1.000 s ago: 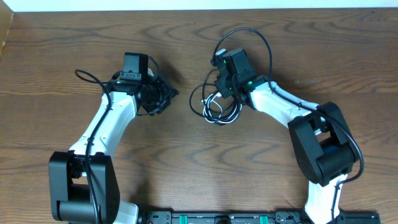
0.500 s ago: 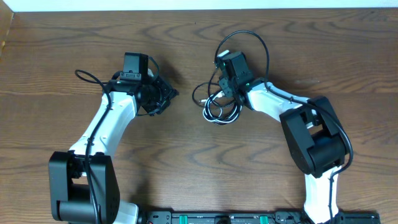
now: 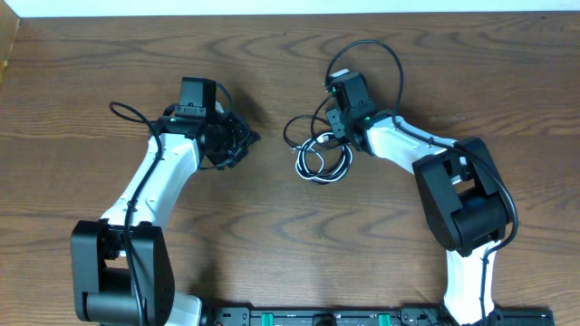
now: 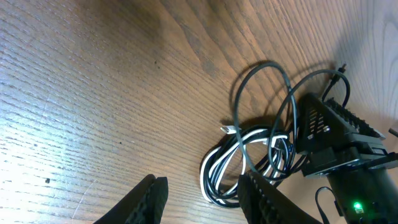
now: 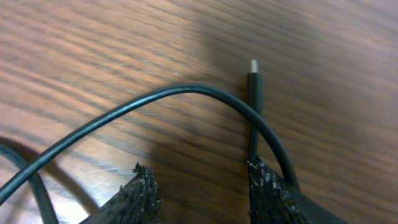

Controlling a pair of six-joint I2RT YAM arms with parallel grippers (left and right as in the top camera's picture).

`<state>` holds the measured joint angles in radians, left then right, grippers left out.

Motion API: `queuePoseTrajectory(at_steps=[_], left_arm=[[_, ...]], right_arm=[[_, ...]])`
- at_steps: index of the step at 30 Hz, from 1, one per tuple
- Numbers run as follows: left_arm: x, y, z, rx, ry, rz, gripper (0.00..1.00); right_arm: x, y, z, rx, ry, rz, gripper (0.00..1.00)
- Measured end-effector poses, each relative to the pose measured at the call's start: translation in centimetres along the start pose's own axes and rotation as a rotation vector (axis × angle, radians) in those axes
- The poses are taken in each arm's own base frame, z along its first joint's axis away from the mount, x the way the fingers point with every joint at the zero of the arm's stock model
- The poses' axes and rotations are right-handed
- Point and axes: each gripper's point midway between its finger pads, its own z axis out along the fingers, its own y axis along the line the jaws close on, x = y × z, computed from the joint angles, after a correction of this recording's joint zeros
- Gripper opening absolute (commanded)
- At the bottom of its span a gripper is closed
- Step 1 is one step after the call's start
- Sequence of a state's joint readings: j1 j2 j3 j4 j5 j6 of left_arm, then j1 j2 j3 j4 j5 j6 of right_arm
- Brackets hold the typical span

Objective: Untangle cables

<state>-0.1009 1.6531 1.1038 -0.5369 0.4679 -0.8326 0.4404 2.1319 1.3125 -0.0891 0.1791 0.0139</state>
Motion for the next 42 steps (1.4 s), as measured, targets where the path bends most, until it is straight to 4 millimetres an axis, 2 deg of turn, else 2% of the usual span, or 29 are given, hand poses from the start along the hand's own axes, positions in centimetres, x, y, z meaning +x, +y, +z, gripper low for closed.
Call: queuePoseTrajectory(at_steps=[10,13,20,21,25,26,32,36,38,40,42], left_arm=[[0.0,0.0,0.0,0.002,-0.002,0.001,0.44],[0.0,0.0,0.0,0.002,-0.002,0.001,0.44],[-0.1,-0.1,0.0,0.003,-0.002,0.002,0.44],[0.0,-0.1,0.0,0.002,-0.002,0.001,0.44],[-0.1,-0.1,0.0,0.005,-0.004,0.006,0.44],[-0.1,-0.1,0.0,0.006,-0.005,0.007,0.44],[-0.9,-1.2,0.0,0.045,-0.038,0.067,0.44],[-1.5,-2.0,-0.1,0.076,-0.066,0.097,0.49],[-1.7,-2.2,-0.2,0.083,-0.071,0.104,0.49],[-1.7,-2.3,-0.2,0.086,-0.074,0.108,0.5],[-1.9,-2.6,-0.2,0.098,-0.08,0.116,0.5]], right_arm=[[0.5,-1.3,0.1,-0.002,0.031,0.161,0.47],[0.7,-1.4,0.0,0.005,0.053,0.195,0.41],[1.5,-2.3,-0.2,0.039,0.098,0.337,0.35],[1.5,-2.5,-0.2,0.044,0.101,0.351,0.33],[1.7,-3.2,-0.2,0.056,0.11,0.402,0.05],[1.8,-3.3,-0.2,0.055,0.115,0.407,0.01],[1.7,-2.6,-0.4,-0.017,0.139,0.437,0.01],[2.3,-1.3,-2.0,-0.17,0.231,0.421,0.01],[1.6,-1.3,-3.4,-0.256,0.234,0.429,0.01],[-0.2,-1.8,-5.4,-0.336,0.197,0.443,0.01],[-3.0,-2.6,-8.7,-0.428,0.121,0.459,0.01]])
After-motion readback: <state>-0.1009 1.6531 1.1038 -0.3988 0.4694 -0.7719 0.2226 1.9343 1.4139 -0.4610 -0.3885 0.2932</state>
